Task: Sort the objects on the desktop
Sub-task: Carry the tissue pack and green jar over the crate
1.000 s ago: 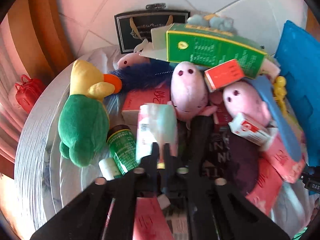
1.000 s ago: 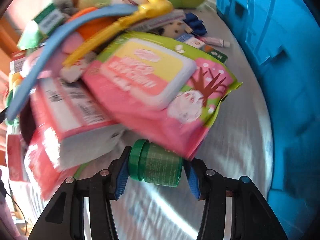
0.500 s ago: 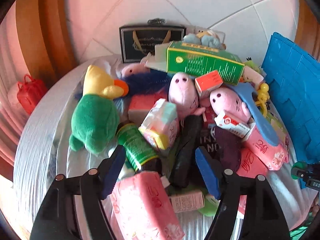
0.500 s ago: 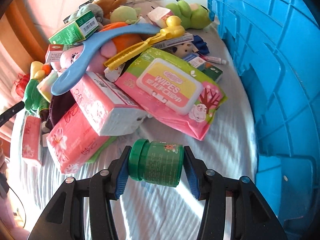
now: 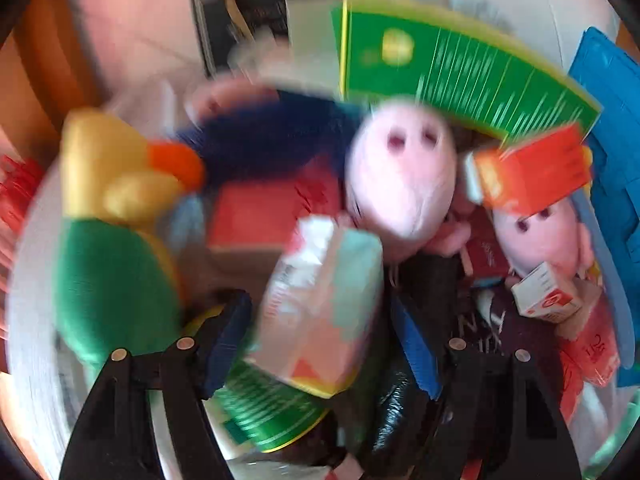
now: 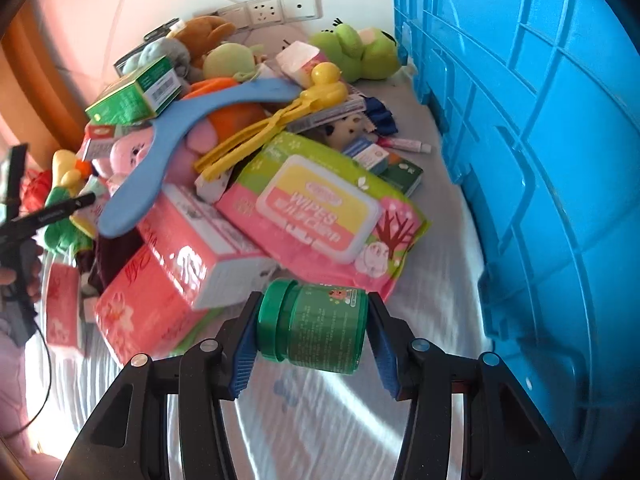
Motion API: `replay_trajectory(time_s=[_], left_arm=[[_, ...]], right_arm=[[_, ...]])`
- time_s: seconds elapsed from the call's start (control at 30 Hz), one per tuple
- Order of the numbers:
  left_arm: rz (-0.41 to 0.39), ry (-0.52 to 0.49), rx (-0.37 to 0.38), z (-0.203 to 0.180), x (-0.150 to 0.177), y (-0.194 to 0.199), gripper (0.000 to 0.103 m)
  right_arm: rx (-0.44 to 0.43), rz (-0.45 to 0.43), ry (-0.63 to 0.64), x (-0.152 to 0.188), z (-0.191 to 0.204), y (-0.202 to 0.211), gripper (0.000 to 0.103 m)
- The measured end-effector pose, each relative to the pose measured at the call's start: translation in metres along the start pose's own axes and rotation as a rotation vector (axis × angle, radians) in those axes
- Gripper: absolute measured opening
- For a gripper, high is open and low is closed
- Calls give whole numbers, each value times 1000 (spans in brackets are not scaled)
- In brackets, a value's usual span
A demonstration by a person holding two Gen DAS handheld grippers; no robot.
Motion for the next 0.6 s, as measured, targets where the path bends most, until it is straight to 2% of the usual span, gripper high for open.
replay_trajectory(time_s=[0.03, 0.07, 0.13, 0.2, 0.27, 0.43, 0.6], left_arm=[[25, 12, 14, 0, 4, -6, 46], [16, 15, 37, -2, 7, -5, 44], [-35, 13, 37, -4, 12, 10, 42], [-121, 30, 47, -6, 19, 41, 42], [-221, 25, 19, -10, 27, 83, 42], [-435, 20, -35, -29, 38, 181, 42], [-576, 13, 0, -63, 39, 253, 42]], right_arm=[[3, 7, -8, -2, 0, -2, 49], [3, 8, -12, -5, 1, -4, 49], [3, 3, -12, -12, 4, -6, 49], [9, -15, -1, -15, 9, -2, 49], [12, -46, 22, -19, 16, 9, 49], [-8, -210, 86, -36, 34, 68, 49], [3, -389, 166, -50, 44, 143, 49]])
Point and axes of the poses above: each gripper's, at about its wrist camera, not at the fingertips, and y roughly against the way its jaws point, z to its left, x to its underside, the point moved 7 cm from there along -y, roughly the way its jaws point, and after that the axes turned 5 degrees about -x, right-handed, at the moved point
